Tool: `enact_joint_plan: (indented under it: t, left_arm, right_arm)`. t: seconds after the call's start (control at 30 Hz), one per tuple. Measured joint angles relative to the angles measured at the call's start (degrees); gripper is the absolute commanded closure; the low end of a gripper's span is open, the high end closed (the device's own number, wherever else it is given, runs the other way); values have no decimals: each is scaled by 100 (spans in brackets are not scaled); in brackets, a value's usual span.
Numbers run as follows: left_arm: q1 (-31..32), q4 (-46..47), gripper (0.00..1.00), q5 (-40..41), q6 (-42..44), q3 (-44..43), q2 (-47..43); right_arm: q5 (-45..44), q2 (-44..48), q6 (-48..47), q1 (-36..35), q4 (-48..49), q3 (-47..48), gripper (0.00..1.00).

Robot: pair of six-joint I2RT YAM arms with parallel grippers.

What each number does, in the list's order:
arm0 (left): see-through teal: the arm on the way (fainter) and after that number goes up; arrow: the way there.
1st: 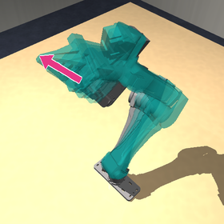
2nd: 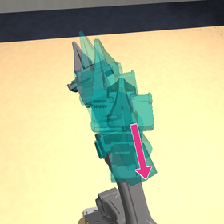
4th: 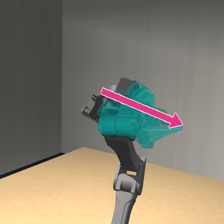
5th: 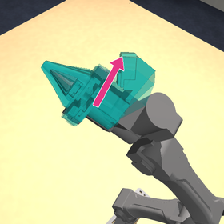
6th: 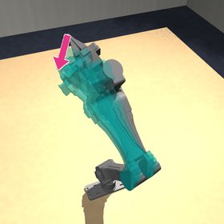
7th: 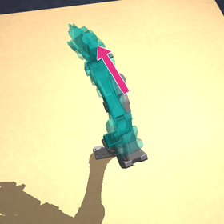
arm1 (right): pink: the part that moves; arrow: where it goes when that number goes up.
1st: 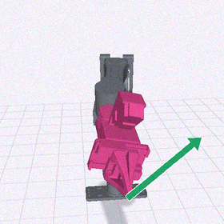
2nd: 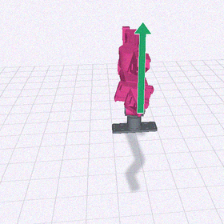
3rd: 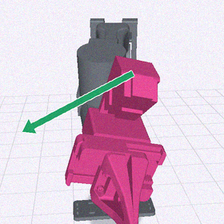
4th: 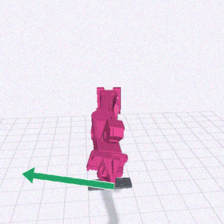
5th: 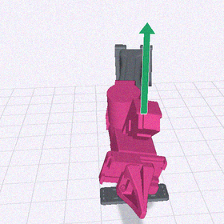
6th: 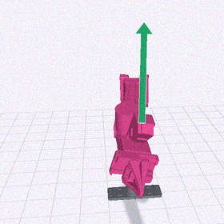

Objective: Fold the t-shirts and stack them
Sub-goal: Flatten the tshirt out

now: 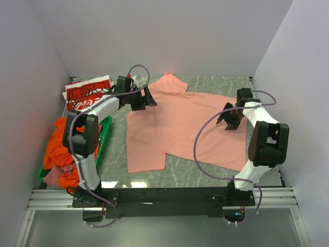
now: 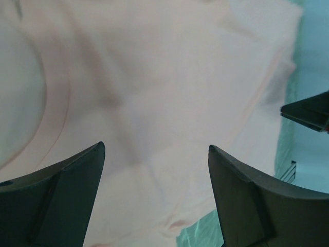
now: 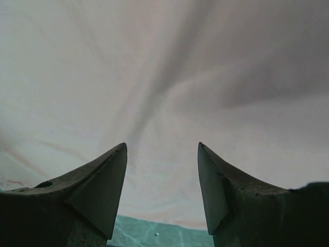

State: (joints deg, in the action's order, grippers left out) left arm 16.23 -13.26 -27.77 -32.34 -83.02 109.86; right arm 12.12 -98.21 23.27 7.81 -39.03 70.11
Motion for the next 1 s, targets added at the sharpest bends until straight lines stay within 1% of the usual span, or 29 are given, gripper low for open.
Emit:
enact_joint_plan:
  t: [0.17, 0.4, 0.53, 0.73, 1.0]
  left_arm:
    - [11, -304, 14, 234, -83, 479, 109]
    - [9, -372, 14, 389, -157, 363, 518]
    - [-2, -446, 14, 501, -153, 46, 872]
    - [-31, -658, 13, 656, -87, -570, 1235]
    - [-50, -881, 13, 603, 94, -1982, 2135]
  right_arm:
    - [72, -2, 52, -24, 66, -380, 37]
    - [48, -240, 98, -33, 221, -365, 37]
    - [-52, -625, 125, -33, 199, -269, 37]
    - [-234, -1019, 179, -33, 122, 214, 37]
    - [-380, -1921, 199, -33, -269, 1519, 37]
